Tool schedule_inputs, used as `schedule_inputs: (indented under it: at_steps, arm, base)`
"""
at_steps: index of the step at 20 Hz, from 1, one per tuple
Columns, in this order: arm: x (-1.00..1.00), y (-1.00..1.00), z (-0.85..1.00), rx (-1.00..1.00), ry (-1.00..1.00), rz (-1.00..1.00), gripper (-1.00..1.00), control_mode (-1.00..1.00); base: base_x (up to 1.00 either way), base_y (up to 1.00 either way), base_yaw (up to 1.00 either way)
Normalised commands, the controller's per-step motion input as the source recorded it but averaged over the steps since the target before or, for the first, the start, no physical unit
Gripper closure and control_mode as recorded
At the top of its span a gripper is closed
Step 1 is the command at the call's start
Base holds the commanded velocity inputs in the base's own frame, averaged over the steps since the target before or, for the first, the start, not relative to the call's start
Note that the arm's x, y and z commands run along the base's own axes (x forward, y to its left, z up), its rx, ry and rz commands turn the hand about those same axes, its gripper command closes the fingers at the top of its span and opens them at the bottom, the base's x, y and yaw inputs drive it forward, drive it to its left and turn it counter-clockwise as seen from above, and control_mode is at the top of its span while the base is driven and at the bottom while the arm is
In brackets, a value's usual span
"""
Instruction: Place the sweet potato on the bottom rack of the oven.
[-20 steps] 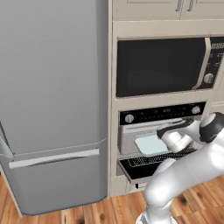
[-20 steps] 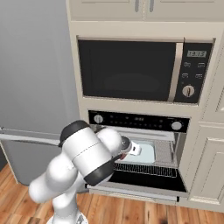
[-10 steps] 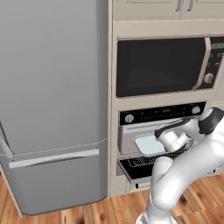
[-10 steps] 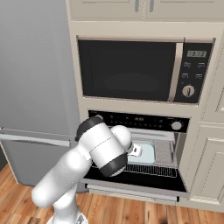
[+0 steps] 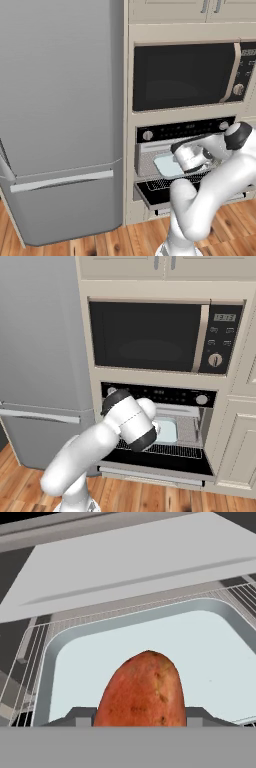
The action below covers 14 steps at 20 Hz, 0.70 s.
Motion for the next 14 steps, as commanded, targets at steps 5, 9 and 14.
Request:
schedule_inputs:
  at_steps: [5,9,14]
  arm:
    - [0.26,0.0,-0.2,0.0,0.0,0.0,1.0,-1.0]
    - [0.25,0.0,-0.29,0.0,-0.02,0.0,1.0,-1.0]
    - [0.23,0.0,-0.37,0.0,-0.02,0.0,1.0,-1.0]
  base:
    - [0.0,0.0,0.0]
    - [0.0,0.0,0.0]
    - [0.0,0.0,0.0]
